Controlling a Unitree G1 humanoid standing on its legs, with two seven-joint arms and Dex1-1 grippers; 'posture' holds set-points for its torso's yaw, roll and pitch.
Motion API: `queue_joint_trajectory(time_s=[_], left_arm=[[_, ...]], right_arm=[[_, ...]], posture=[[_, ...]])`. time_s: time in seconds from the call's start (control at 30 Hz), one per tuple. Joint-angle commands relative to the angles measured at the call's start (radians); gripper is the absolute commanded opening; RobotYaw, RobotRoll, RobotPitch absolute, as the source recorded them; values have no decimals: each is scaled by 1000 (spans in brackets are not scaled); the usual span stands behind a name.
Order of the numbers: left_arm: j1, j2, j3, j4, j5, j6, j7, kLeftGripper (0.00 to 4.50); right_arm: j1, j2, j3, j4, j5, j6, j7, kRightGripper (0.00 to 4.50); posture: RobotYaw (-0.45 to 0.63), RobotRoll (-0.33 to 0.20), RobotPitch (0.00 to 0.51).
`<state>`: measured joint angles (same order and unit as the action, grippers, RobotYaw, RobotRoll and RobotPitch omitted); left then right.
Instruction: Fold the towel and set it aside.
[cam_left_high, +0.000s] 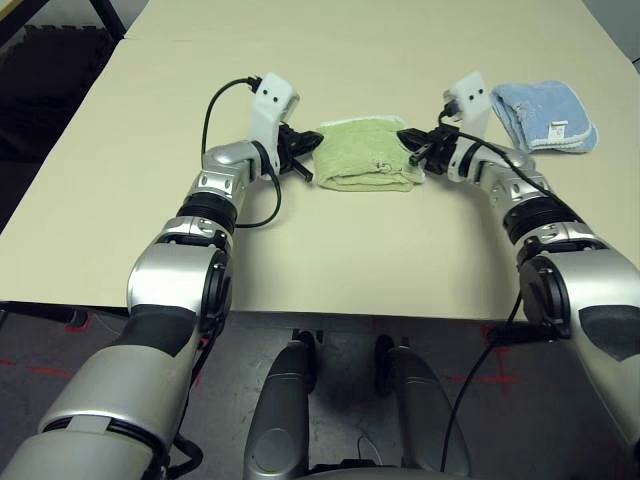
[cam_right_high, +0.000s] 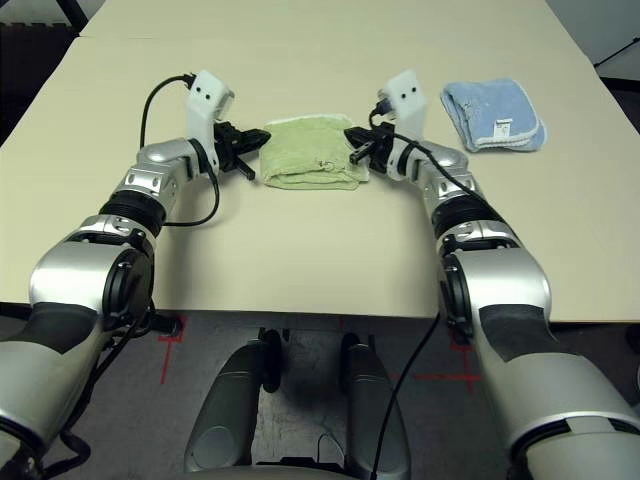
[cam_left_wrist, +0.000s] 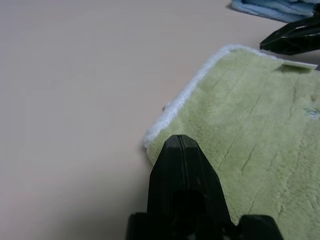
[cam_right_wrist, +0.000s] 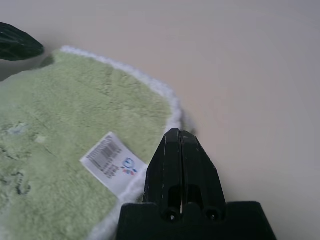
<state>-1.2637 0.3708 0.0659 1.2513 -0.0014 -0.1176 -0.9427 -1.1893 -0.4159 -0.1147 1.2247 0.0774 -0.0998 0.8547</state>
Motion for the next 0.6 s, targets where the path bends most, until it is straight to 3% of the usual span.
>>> queue_joint_trajectory(time_s=[0.03, 0.17, 0.37, 0.43, 0.47, 0.6], left_arm=[[-4, 52, 13, -55, -35, -15, -132, 16], [23, 93, 34, -109, -84, -15, -233, 16], [160, 120, 42, -346, -205, 57, -476, 16], [206, 131, 23, -411, -212, 61, -510, 383], [221, 135, 18, -434, -214, 61, -517, 684], [270, 150, 7, -476, -219, 37, -546, 2101]], right_arm=[[-9, -45, -36, -41, 45, -6, 92, 0], [8, -66, -65, -111, 110, 25, 233, 0], [146, -135, -41, -348, 198, 138, 504, 0], [192, -160, -26, -409, 199, 142, 541, 0], [207, -169, -21, -429, 195, 139, 549, 506], [262, -231, 15, -443, 150, -11, 617, 1839]], posture=[[41, 0, 258], [50, 0, 255], [48, 0, 249], [47, 0, 248], [47, 0, 248], [45, 0, 243]])
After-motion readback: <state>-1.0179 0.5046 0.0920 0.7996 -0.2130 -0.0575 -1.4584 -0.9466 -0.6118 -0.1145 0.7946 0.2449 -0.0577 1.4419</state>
